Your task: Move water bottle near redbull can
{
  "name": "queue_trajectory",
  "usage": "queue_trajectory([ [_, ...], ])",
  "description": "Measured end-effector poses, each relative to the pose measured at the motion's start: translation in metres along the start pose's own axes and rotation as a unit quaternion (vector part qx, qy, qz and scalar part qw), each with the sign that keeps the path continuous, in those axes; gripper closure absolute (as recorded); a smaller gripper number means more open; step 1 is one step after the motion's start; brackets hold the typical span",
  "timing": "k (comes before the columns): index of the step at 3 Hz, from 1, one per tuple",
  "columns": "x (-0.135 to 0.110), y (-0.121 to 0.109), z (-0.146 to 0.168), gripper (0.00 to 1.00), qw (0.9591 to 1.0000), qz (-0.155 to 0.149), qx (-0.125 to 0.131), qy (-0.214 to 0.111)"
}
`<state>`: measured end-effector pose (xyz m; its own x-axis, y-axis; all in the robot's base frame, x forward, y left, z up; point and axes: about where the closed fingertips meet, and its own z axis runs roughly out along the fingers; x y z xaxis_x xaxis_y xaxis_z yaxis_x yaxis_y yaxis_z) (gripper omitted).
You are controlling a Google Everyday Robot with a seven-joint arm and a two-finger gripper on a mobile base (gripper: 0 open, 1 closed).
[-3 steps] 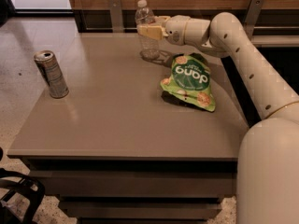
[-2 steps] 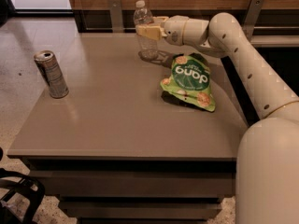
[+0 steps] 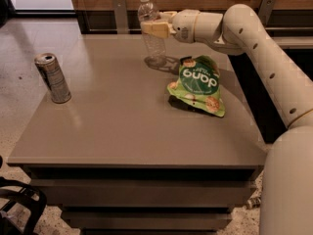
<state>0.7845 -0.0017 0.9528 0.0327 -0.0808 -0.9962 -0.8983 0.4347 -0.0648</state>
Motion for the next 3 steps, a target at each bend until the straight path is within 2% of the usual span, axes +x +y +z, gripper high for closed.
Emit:
queue_trajectory([
  [1,-0.016,0.028,-0.007,1.0,0.9998,-0.011,-0.012,-0.01],
  [2,-0.026,0.065,-0.01,1.0,0.9988,-0.013,-0.032,-0.035],
  [3,-0.037,0.115,-0.007,1.0,0.9973,-0.019,-0.047,-0.053],
])
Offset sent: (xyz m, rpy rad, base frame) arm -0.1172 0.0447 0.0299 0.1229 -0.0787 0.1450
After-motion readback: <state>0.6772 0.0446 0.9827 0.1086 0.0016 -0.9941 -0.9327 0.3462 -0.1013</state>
